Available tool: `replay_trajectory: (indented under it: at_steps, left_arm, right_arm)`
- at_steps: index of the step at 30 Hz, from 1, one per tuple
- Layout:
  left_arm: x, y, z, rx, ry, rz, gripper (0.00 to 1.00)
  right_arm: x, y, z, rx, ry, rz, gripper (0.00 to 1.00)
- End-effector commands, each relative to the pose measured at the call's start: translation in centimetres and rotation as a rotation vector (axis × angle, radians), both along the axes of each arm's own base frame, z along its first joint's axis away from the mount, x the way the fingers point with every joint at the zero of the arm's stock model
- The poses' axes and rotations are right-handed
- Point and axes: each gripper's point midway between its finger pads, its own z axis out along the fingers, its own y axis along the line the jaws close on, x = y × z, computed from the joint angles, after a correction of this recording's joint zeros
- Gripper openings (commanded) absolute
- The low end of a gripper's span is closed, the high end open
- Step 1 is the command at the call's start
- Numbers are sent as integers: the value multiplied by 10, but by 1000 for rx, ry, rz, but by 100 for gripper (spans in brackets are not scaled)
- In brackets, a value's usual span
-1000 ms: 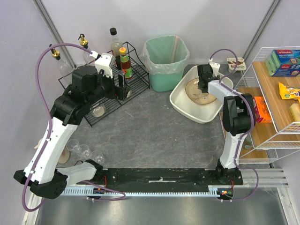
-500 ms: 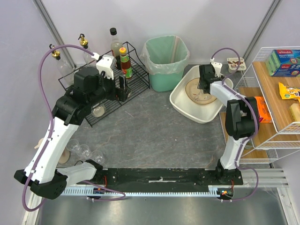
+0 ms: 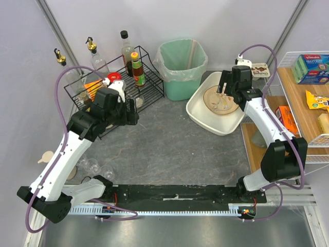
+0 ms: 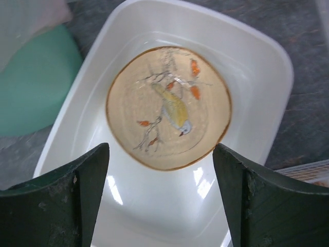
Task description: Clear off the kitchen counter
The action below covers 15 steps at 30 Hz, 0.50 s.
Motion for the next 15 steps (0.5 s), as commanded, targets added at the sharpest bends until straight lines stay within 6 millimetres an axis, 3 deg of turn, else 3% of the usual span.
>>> replay_trajectory:
  at_steps: [1,6,9,15]
  left_arm:
    - [-22,25,-37,21,128,169,85]
    - [-60,40,-82,58,302,233,85]
    - [-89,38,-106,43,431,210,84]
    - [-143,41,-140,28,654,220,73]
  right_arm:
    - [-18,41,5,142,14,202,88]
    - [-33,79,7,261,32,353,88]
    - [-44,99,7,285,43,409,88]
    - [-71,144,-8,308,77,514,88]
